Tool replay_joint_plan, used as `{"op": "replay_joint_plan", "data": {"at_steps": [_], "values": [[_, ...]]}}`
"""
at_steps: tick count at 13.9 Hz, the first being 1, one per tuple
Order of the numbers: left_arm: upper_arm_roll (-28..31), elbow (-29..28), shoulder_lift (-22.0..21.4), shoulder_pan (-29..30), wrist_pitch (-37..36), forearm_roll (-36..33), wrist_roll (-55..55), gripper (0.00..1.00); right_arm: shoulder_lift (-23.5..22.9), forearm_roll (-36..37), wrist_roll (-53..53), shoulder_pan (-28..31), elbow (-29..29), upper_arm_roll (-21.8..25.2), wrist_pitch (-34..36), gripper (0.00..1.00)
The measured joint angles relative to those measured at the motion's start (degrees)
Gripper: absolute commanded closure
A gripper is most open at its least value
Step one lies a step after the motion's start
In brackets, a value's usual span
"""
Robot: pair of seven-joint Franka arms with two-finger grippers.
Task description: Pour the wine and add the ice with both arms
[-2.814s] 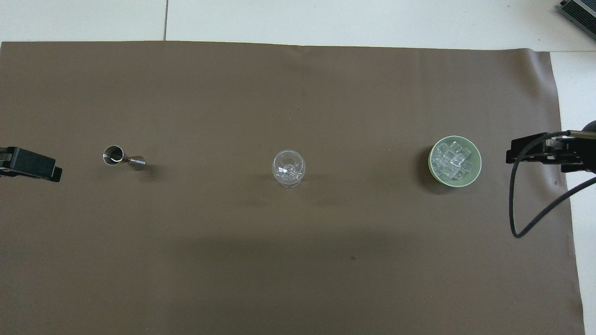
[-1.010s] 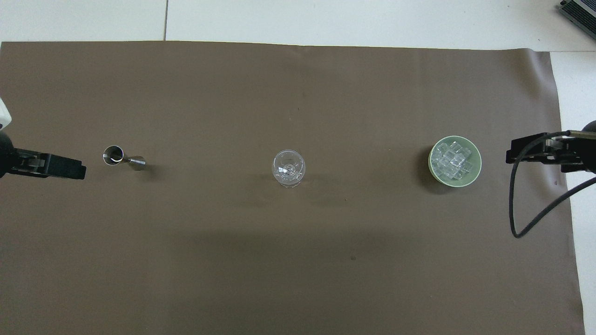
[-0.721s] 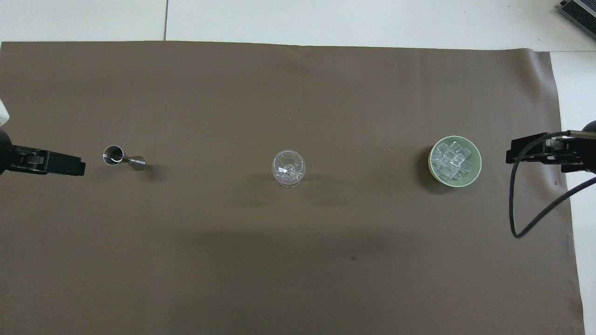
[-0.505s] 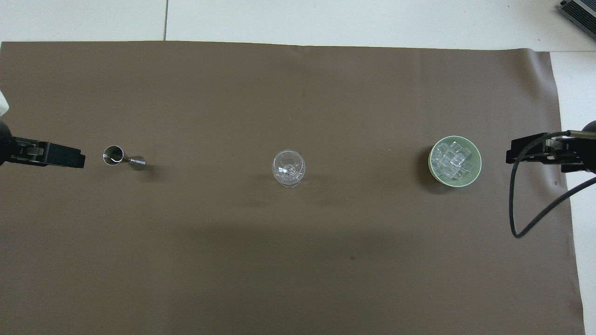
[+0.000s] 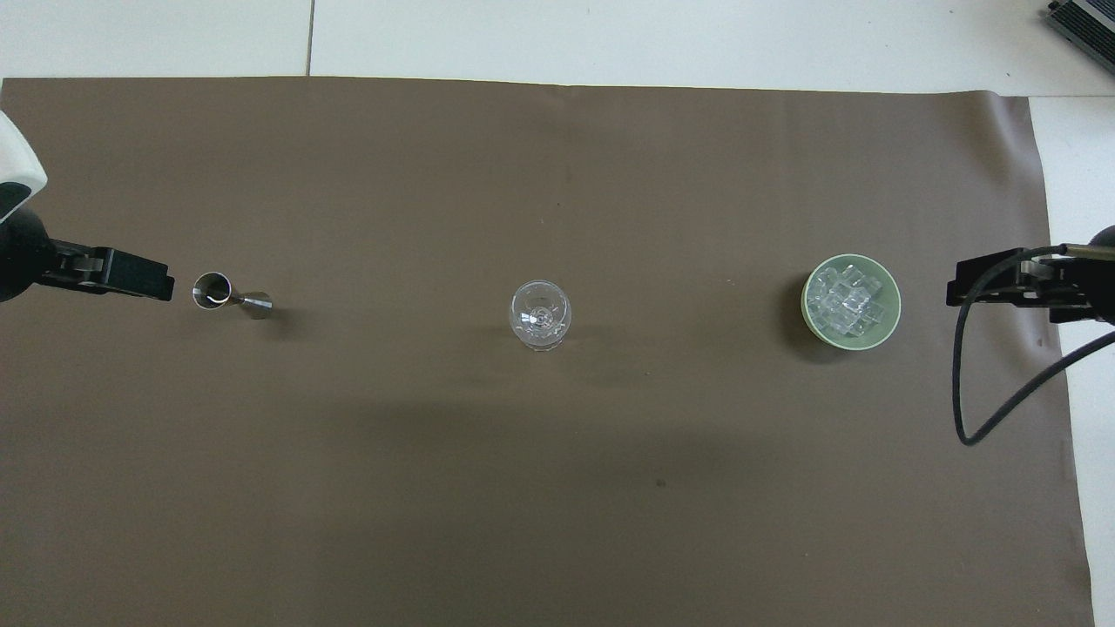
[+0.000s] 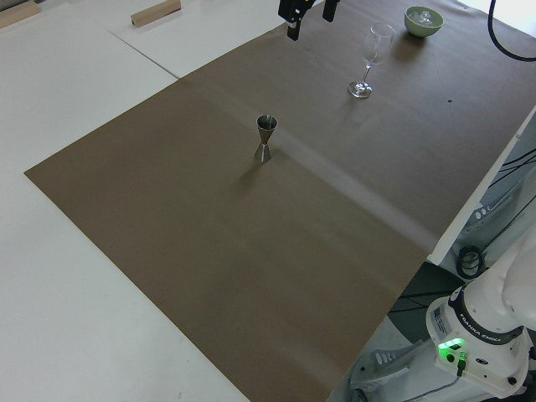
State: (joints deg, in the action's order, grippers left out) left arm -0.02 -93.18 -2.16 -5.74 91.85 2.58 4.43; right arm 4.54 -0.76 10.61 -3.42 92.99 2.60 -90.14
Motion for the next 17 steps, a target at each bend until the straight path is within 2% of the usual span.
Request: {"op": "replay_joint_plan", "data": {"at_steps": [5,10,13,17], "values": [[-0.3,-2.2,-0.6,-0.3,1.8,0.0,0.0,0.00,0.0,0.0,0.0,0.0,0.0,0.0,0.0,0.00],[0.1,-1.8,-0.4,-0.2,2.0,0.0,0.0,0.00,0.0,0.0,0.0,0.0,0.0,0.0,0.0,0.00],[0.2,-0.1,2.0,-0.2,1.9,0.0,0.0,0.00,0.0,0.0,0.0,0.0,0.0,0.0,0.0,0.00],[0.6,6.8,9.1,0.0,0.3,0.0,0.0,0.00,0.0,0.0,0.0,0.0,0.0,0.0,0.0,0.00]]}}
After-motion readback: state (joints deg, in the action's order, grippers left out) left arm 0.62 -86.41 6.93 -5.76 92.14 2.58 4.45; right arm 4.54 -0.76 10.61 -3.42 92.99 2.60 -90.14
